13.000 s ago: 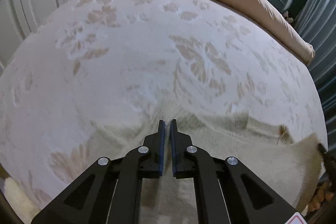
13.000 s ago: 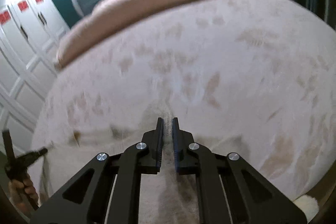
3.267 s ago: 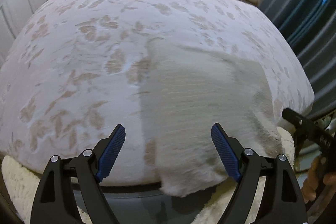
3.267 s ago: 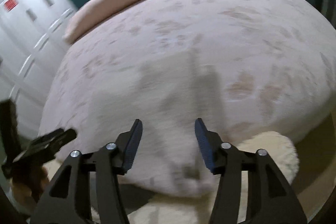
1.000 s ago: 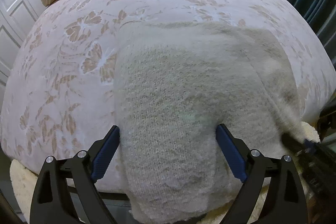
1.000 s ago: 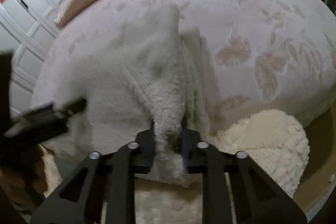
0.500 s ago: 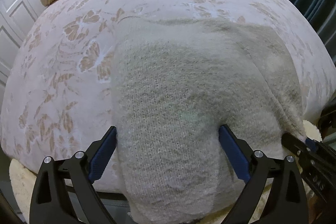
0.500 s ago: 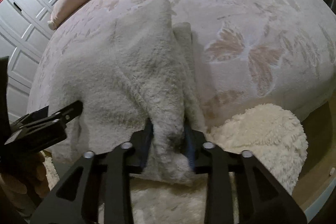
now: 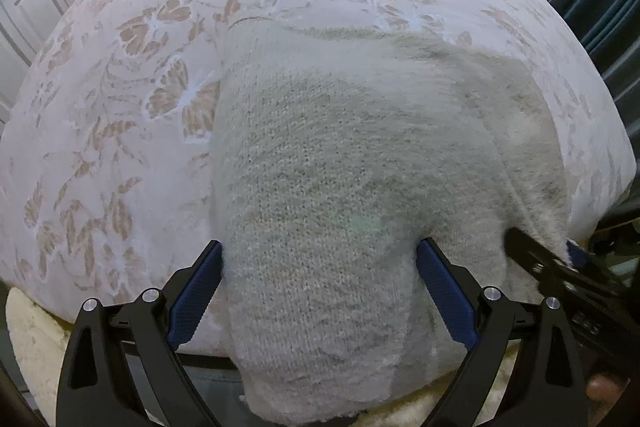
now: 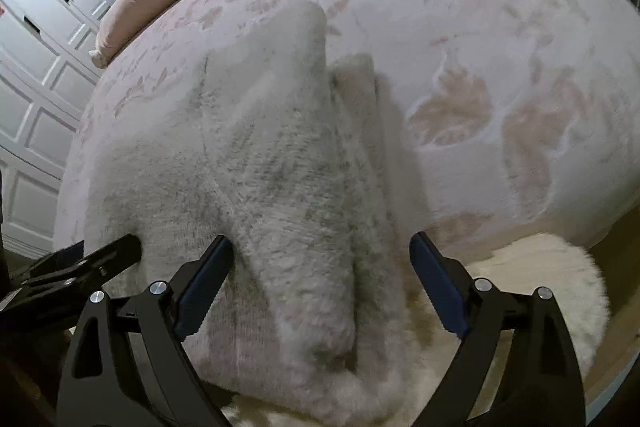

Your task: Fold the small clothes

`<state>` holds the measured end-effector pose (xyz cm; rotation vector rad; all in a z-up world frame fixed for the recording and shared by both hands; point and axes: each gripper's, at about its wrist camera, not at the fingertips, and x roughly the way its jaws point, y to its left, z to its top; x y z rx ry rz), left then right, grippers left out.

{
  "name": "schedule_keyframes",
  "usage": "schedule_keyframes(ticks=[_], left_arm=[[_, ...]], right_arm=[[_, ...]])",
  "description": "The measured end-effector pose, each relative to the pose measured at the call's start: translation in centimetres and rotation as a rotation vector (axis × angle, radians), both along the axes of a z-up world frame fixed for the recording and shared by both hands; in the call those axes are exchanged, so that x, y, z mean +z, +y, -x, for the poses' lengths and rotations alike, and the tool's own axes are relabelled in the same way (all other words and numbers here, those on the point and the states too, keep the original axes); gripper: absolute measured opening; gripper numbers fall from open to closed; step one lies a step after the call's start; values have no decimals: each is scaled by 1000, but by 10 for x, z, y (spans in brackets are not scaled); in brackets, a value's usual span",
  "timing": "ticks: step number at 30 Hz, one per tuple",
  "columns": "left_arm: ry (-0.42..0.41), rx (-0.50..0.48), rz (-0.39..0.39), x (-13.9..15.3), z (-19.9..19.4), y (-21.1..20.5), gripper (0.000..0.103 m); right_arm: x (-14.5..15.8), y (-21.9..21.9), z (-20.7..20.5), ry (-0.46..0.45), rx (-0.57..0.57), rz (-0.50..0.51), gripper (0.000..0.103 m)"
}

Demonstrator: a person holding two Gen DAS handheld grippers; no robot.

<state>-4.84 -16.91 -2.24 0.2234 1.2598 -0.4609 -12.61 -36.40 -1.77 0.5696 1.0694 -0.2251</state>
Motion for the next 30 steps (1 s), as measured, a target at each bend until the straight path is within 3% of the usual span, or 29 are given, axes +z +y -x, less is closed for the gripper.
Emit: schedule_keyframes(ticks=[4,7,14,25,28,30], left_arm=[[32,-22,40,4,1,9,94],[29,-40,20,-3,2,7,94],[49,-25,33,-21,-6,2,98],[41,-35,186,-35,-16,17,98],[51,-45,195,-32,-15,17,98],[66,-54,210,-28,-16,16,98]], right_arm=[[-7,-7,-3,-13,-5,-58,90],[-14,-13,-3,-23,-9,-121,90],[-15,-9,-12,-29,22,-125,91],[-19,-4,-33,-66,72,-138,94],[-18,-5,-34,-83,87,-166,78],[-16,-7,-32,-87,89,-187,59]])
